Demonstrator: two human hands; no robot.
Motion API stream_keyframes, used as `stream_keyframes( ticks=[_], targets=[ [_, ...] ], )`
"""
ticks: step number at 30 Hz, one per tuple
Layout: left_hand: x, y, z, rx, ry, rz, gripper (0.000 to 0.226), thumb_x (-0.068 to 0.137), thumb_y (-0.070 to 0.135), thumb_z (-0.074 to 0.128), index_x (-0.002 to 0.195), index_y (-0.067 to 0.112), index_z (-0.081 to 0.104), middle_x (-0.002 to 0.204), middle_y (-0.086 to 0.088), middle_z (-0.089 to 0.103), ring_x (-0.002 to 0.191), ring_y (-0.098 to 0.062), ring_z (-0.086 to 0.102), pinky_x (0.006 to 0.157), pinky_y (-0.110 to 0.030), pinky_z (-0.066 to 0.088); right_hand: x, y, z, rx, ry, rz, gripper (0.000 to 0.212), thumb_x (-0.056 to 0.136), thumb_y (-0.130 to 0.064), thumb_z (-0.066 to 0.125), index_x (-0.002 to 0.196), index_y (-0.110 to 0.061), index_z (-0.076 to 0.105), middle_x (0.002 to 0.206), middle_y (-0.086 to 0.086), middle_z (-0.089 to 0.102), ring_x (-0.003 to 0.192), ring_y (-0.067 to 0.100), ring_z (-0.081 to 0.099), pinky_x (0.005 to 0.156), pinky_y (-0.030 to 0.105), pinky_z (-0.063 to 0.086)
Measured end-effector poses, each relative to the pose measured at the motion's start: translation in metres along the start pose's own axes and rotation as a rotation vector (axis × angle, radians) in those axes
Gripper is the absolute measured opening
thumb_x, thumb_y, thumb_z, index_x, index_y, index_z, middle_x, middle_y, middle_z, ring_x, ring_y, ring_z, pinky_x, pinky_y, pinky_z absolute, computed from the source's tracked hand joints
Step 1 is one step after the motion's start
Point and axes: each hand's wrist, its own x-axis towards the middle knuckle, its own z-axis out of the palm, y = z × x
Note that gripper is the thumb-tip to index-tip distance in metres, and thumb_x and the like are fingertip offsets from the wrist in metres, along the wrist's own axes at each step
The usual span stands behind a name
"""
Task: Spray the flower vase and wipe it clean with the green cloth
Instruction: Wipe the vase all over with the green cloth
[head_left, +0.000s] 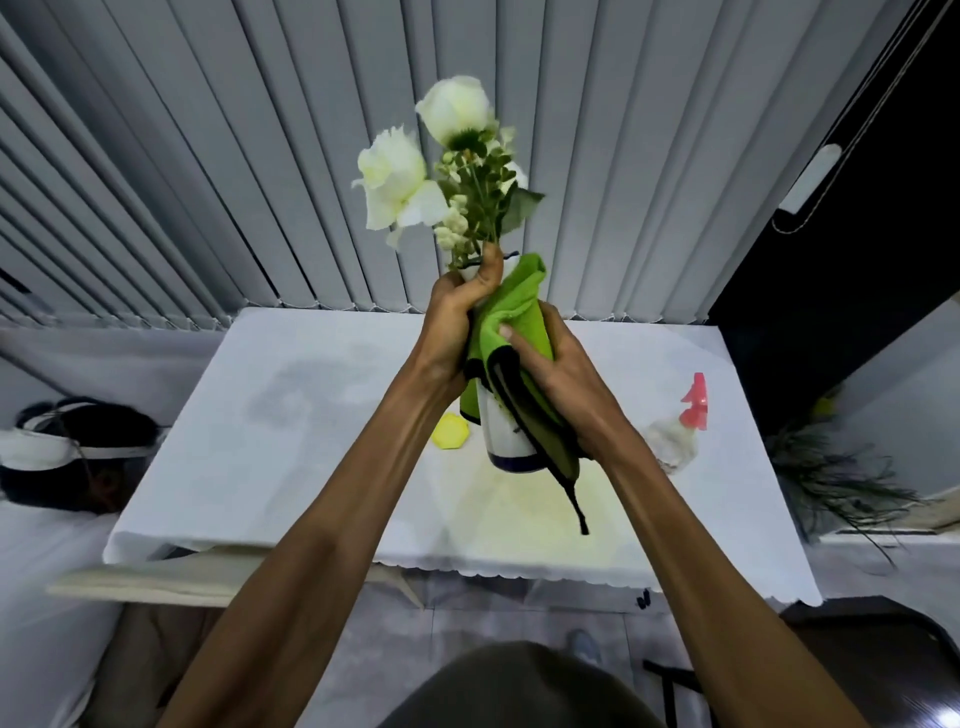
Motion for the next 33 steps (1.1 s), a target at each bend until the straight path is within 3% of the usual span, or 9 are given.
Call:
stream_keyframes(
  ticks=[4, 6, 8, 14, 17, 21, 25, 29, 33],
  targets=[
    [-0.002, -0.010, -0.001, -0.042, 0.057, -0.012, 0.021, 0.093, 0.032, 0.060, 0.087, 0.012, 0.064, 0.059, -0.004, 0.057, 0.053, -0.018, 0.058, 0.060, -0.029, 0.055, -0.006, 0.012, 0.005, 0.203, -0.065, 0.123, 0.042, 0.098, -0.055, 0.057, 0.130, -0.028, 0.062, 0.123, -0.002, 0.073, 0.113, 0.020, 0.070, 0.107, 0.055, 0.050],
    [-0.003, -0.013, -0.001, -0.060, 0.079, -0.017, 0.025, 0.093, 0.033, 0.058, 0.094, 0.009, 0.065, 0.069, -0.006, 0.061, 0.060, -0.021, 0.061, 0.063, -0.030, 0.055, -0.013, 0.016, 0.006, 0.347, -0.093, 0.184, 0.041, 0.099, -0.052, 0.057, 0.119, -0.018, 0.068, 0.112, 0.002, 0.075, 0.103, 0.022, 0.072, 0.103, 0.050, 0.054],
    [-0.003, -0.014, -0.005, -0.092, 0.094, -0.014, 0.030, 0.093, 0.034, 0.057, 0.099, 0.006, 0.066, 0.078, -0.008, 0.066, 0.066, -0.021, 0.065, 0.066, -0.031, 0.056, -0.025, 0.022, 0.007, 0.450, -0.106, 0.270, 0.036, 0.096, -0.050, 0.055, 0.101, -0.017, 0.071, 0.092, -0.003, 0.080, 0.087, 0.016, 0.074, 0.083, 0.034, 0.061],
    [-0.005, -0.007, -0.010, -0.137, 0.086, -0.076, 0.038, 0.098, 0.037, 0.048, 0.089, 0.006, 0.068, 0.074, -0.005, 0.067, 0.062, -0.016, 0.065, 0.060, -0.025, 0.055, -0.053, 0.048, 0.017, 0.524, -0.107, 0.340, 0.034, 0.110, -0.028, 0.036, 0.100, -0.016, 0.066, 0.078, -0.008, 0.080, 0.075, 0.007, 0.076, 0.061, 0.017, 0.058],
    [-0.009, -0.008, -0.008, -0.077, 0.073, -0.085, 0.035, 0.098, 0.035, 0.049, 0.093, 0.005, 0.066, 0.070, -0.002, 0.069, 0.060, -0.014, 0.067, 0.059, -0.025, 0.056, -0.045, 0.027, 0.020, 0.350, -0.026, 0.182, 0.031, 0.103, -0.045, 0.052, 0.111, -0.019, 0.068, 0.100, -0.003, 0.080, 0.086, 0.007, 0.076, 0.075, 0.026, 0.062],
    [-0.012, -0.009, -0.003, 0.025, 0.006, -0.108, 0.026, 0.095, 0.032, 0.057, 0.081, 0.013, 0.068, 0.069, -0.001, 0.067, 0.062, -0.012, 0.066, 0.063, -0.024, 0.056, -0.027, 0.008, 0.024, -0.088, 0.164, -0.023, 0.061, 0.076, -0.075, 0.053, 0.120, -0.034, 0.058, 0.109, -0.011, 0.073, 0.099, 0.009, 0.069, 0.080, 0.031, 0.054],
    [-0.012, 0.000, -0.002, 0.053, -0.029, -0.134, 0.044, 0.089, 0.036, 0.058, 0.116, 0.002, 0.064, 0.101, -0.010, 0.070, 0.091, -0.020, 0.069, 0.087, -0.029, 0.056, -0.023, -0.001, 0.030, -0.226, 0.258, -0.218, 0.068, 0.084, -0.063, 0.043, 0.144, -0.031, 0.045, 0.134, -0.004, 0.062, 0.118, 0.017, 0.062, 0.094, 0.036, 0.052],
    [-0.015, 0.005, -0.007, 0.010, -0.077, -0.181, 0.031, 0.101, 0.027, 0.046, 0.111, 0.006, 0.065, 0.098, -0.003, 0.076, 0.092, -0.014, 0.072, 0.085, -0.024, 0.057, -0.023, -0.008, 0.035, -0.379, 0.283, -0.362, 0.080, 0.087, -0.049, 0.035, 0.162, -0.022, 0.021, 0.163, -0.003, 0.033, 0.128, 0.023, 0.056, 0.090, 0.042, 0.055],
    [-0.017, 0.006, -0.009, -0.035, -0.028, -0.173, 0.027, 0.103, 0.023, 0.041, 0.109, 0.011, 0.065, 0.091, 0.003, 0.077, 0.086, -0.010, 0.073, 0.079, -0.022, 0.057, -0.021, -0.009, 0.033, -0.519, 0.241, -0.424, 0.080, 0.091, -0.044, 0.031, 0.164, -0.018, 0.012, 0.173, -0.001, 0.011, 0.126, 0.031, 0.059, 0.081, 0.044, 0.057]
  ],
)
